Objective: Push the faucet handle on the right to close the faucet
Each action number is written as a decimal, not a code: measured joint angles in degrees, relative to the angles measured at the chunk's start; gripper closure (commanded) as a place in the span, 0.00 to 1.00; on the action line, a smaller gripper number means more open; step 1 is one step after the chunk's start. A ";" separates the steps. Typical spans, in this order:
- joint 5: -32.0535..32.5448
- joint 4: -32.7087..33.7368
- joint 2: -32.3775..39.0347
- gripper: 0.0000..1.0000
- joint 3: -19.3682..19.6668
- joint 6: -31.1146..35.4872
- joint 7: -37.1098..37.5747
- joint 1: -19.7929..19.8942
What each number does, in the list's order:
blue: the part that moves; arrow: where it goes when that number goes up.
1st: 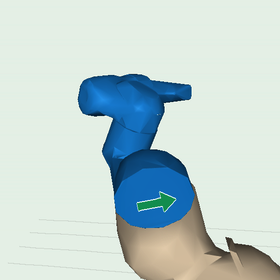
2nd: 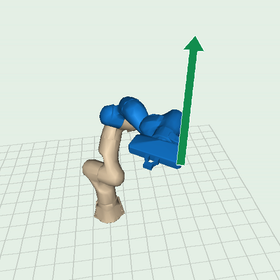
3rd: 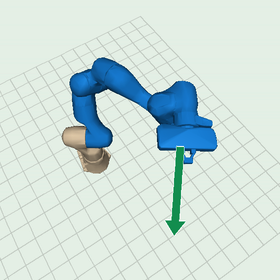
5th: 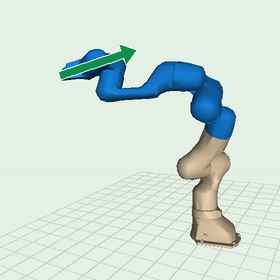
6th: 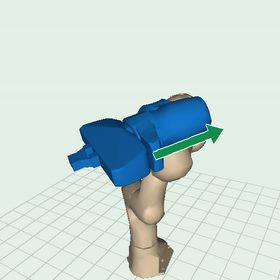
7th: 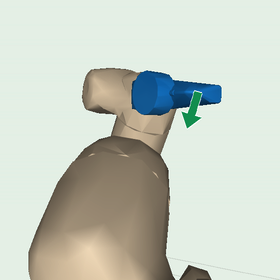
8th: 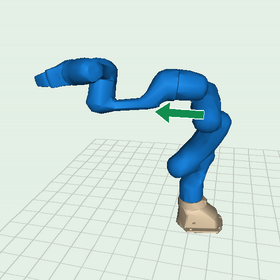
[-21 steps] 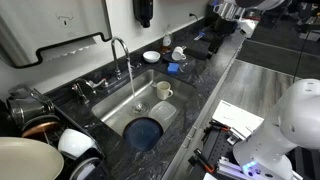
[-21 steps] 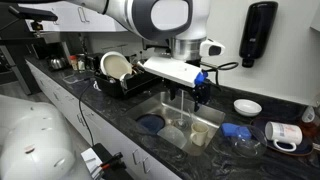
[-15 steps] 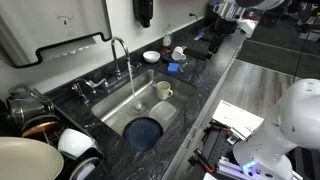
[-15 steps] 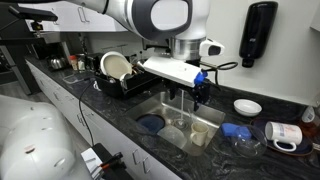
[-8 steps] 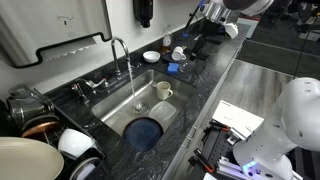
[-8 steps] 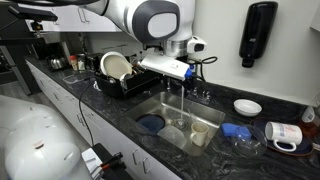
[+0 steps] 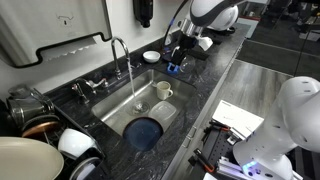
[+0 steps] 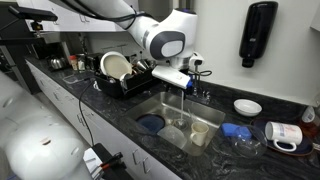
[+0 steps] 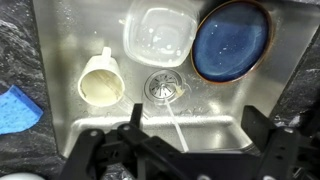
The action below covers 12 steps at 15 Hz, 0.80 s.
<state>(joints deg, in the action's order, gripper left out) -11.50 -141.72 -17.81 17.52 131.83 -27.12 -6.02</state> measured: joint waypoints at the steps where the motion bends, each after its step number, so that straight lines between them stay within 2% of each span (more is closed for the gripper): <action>1: -1.88 2.02 3.07 0.00 -0.11 -0.06 -0.72 -0.22; 4: -4.72 7.72 10.20 0.00 -1.41 -0.06 -1.28 0.15; 12: -4.75 8.48 10.38 0.00 -3.88 -0.06 -0.42 2.75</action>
<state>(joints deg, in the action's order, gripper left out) -16.25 -133.24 -7.43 13.64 131.77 -27.54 -3.27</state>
